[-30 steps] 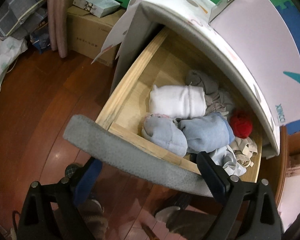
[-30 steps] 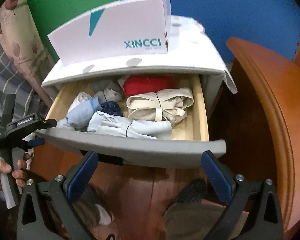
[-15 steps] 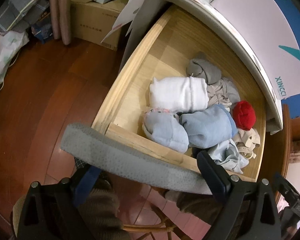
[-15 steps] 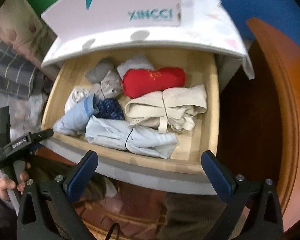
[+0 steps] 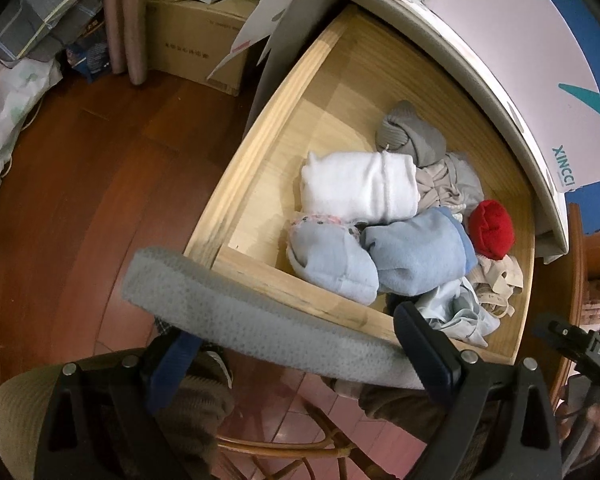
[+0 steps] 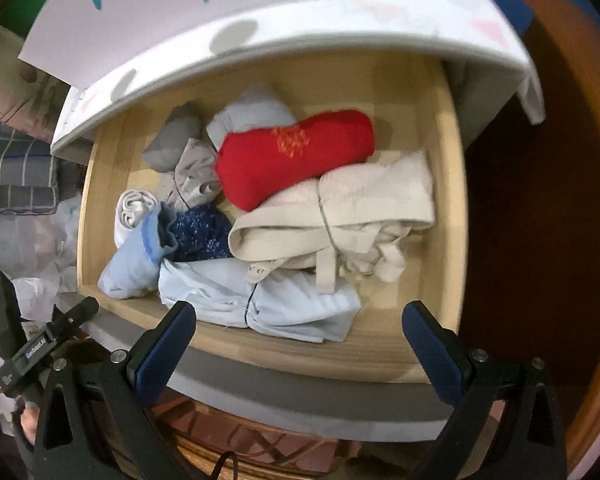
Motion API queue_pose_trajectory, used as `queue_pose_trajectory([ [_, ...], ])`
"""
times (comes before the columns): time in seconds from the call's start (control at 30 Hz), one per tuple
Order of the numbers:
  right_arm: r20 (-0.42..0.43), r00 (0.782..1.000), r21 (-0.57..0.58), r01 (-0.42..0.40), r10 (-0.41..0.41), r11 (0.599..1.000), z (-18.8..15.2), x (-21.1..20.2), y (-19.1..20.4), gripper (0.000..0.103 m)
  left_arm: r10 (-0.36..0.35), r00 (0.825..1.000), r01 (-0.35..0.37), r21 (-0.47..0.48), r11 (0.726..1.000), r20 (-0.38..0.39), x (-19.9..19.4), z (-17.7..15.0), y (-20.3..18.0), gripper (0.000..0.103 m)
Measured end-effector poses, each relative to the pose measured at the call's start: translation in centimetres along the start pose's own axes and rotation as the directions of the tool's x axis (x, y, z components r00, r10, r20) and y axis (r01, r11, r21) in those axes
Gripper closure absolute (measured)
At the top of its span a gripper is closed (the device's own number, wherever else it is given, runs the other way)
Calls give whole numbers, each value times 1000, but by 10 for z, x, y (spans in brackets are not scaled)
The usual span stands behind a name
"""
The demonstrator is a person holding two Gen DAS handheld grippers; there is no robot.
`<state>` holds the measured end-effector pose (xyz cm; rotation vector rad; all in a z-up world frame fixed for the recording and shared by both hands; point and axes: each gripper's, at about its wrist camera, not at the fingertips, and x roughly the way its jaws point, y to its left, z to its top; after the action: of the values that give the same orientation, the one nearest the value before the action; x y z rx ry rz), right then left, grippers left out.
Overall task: Take underwear out of drawer
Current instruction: 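Move both grippers over the open drawer toward the rolled underwear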
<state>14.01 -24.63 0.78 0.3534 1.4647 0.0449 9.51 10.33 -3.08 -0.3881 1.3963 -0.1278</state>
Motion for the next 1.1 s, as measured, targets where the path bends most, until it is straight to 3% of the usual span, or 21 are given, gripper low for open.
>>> queue_pose_trajectory([
  [0.33, -114, 993, -117, -42, 29, 992, 5, 34, 40, 1, 26, 1000, -26, -16, 1000, 6, -2, 1, 0, 6],
  [0.53, -174, 983, -96, -68, 50, 993, 10, 51, 49, 11, 76, 997, -76, 17, 997, -5, -11, 2, -8, 7],
  [0.7, -199, 980, -147, -54, 24, 988, 12, 61, 63, 25, 120, 993, -120, 66, 991, 7, -25, 2, -15, 8],
  [0.8, -206, 978, -183, -53, 14, 982, 13, 66, 71, 25, 144, 989, -146, 113, 983, 21, -35, 2, -21, 8],
  [0.87, -213, 977, -199, -36, -8, 979, 15, 70, 75, 25, 168, 985, -172, 172, 970, 39, -40, 0, -27, 8],
  [0.97, -237, 971, -233, -27, -30, 972, 17, 78, 79, 25, 215, 965, -252, 296, 921, 152, -56, -3, -43, 8],
  [1.03, -254, 966, -252, -16, -50, 968, 18, 85, 83, 25, 204, 957, -269, 370, 889, 205, -63, -4, -53, 8],
  [1.1, -264, 962, -264, -6, -66, 964, 20, 93, 90, 25, 151, 964, -236, 447, 863, 217, -65, -2, -63, 8],
])
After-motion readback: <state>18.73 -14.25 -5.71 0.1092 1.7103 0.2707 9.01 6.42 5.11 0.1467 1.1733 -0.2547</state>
